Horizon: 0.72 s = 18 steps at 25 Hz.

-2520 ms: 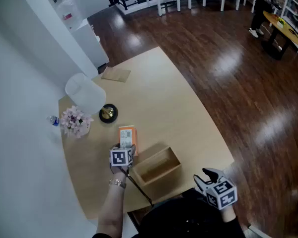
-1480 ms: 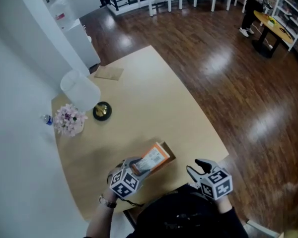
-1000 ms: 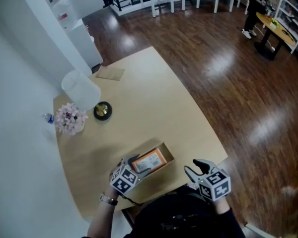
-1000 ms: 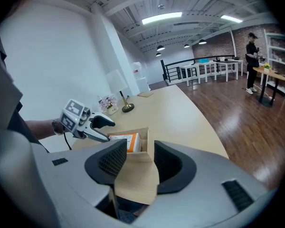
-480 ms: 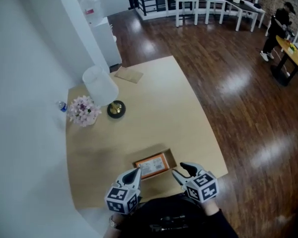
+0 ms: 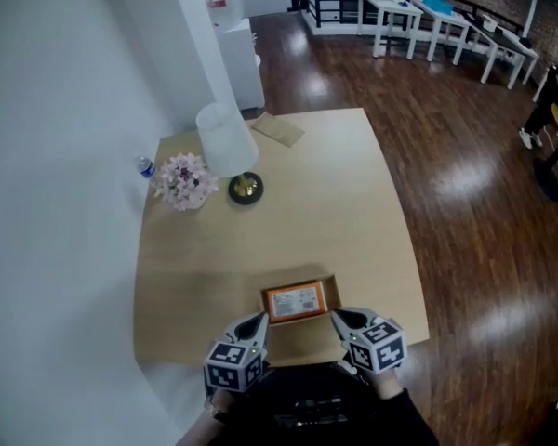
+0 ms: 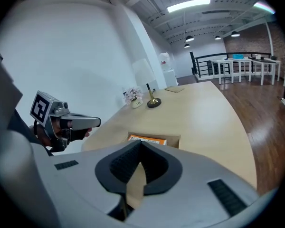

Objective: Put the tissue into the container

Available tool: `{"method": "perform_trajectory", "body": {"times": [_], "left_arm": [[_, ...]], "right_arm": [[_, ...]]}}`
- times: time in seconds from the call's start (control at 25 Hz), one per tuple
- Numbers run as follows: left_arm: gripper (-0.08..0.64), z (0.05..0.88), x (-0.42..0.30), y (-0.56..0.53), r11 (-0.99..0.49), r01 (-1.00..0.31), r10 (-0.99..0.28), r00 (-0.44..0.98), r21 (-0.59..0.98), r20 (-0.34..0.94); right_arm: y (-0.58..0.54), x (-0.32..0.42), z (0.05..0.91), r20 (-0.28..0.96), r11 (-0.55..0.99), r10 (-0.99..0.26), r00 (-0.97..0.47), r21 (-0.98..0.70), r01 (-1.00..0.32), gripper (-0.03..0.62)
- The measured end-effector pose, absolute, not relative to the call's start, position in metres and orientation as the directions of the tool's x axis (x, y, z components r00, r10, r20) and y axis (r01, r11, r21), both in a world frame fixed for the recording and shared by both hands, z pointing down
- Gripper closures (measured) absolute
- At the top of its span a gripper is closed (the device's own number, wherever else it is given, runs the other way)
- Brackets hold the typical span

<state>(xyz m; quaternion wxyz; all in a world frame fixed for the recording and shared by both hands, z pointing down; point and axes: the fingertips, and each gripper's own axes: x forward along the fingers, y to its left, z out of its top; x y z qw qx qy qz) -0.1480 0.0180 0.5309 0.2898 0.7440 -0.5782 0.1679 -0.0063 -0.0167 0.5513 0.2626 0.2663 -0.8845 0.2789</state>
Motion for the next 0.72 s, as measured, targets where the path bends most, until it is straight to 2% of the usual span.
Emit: {"method": "perform_trajectory", "body": {"times": [0.32, 0.72], "left_arm": [[0.565, 0.532, -0.150, 0.025, -0.146, -0.961, -0.762, 0.261, 0.236, 0.593], [0.565, 0.536, -0.140, 0.020, -0.182, -0.954, -0.747, 0.291, 0.238, 0.598]], "right_arm": [[-0.017, 0.001, 0.550, 0.631, 0.730, -0.334, -0.701, -0.298, -0.616, 0.611], [-0.017, 0.008, 0.552, 0.631, 0.710, -0.337, -0.698, -0.317, -0.629, 0.611]]}}
